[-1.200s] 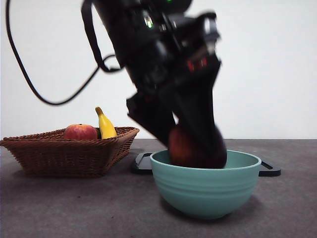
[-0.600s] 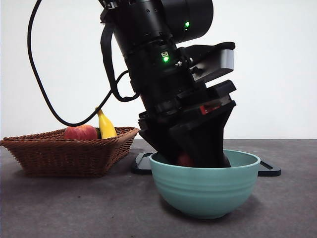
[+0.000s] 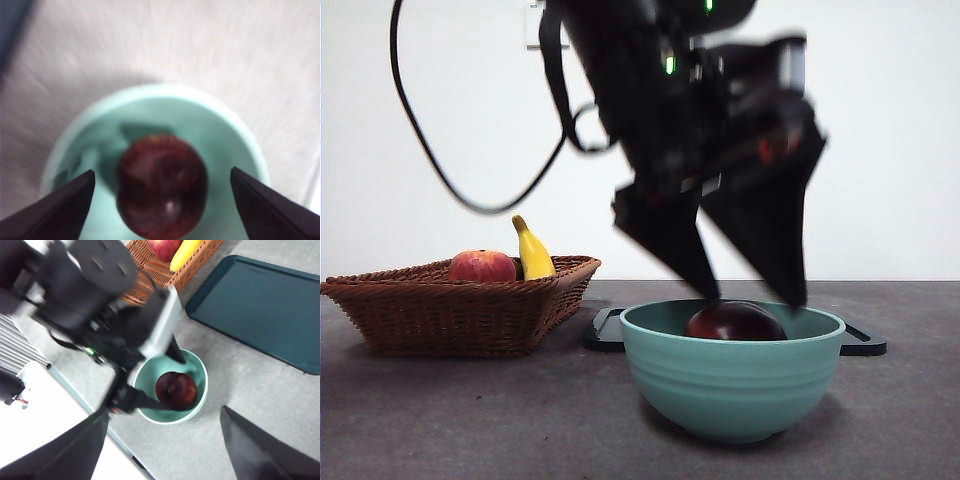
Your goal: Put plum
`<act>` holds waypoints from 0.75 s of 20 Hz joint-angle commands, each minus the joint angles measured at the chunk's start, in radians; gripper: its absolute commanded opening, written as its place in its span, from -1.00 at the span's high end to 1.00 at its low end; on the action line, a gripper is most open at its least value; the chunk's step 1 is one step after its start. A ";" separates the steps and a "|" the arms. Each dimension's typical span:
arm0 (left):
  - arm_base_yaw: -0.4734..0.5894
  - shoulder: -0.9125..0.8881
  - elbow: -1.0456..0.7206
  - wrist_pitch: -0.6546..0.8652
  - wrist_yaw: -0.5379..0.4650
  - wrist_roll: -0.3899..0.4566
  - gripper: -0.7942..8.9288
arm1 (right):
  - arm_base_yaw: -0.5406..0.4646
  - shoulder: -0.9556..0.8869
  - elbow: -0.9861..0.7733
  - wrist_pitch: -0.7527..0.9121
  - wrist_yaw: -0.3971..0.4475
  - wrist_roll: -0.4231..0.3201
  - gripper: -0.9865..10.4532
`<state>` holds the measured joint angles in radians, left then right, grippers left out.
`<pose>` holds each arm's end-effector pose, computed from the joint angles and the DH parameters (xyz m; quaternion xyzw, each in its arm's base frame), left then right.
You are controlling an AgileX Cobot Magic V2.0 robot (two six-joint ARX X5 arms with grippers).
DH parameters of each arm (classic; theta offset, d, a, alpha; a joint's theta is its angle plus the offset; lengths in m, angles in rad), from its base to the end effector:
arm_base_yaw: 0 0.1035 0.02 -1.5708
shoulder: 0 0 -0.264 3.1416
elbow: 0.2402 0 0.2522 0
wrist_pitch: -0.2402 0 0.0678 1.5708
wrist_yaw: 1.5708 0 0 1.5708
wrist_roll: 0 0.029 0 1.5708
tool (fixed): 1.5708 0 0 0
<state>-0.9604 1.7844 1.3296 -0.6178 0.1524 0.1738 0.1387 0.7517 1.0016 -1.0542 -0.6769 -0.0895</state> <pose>0.2076 -0.3045 0.2231 0.2635 0.4286 -0.4931 0.7098 0.1088 0.0335 0.3374 0.0662 0.3606 0.3815 0.8486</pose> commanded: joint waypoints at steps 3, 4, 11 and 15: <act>0.023 -0.133 0.059 0.008 -0.003 -0.045 -0.06 | 0.004 0.005 0.021 0.005 0.000 0.003 0.20; 0.042 -0.181 0.059 0.006 -0.003 -0.057 -0.06 | 0.004 0.005 0.021 0.005 0.000 0.003 0.20; 0.256 -0.494 0.059 -0.088 -0.002 -0.100 -0.05 | 0.004 0.005 0.021 0.006 0.000 0.003 0.20; 0.394 -0.642 0.037 -0.198 0.084 -0.105 -0.05 | 0.004 0.005 0.021 0.006 0.005 0.003 0.20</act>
<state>-0.5568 1.1358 1.3567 -0.8154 0.2256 0.0788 0.1387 0.7513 1.0019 -1.0542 -0.6746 -0.0895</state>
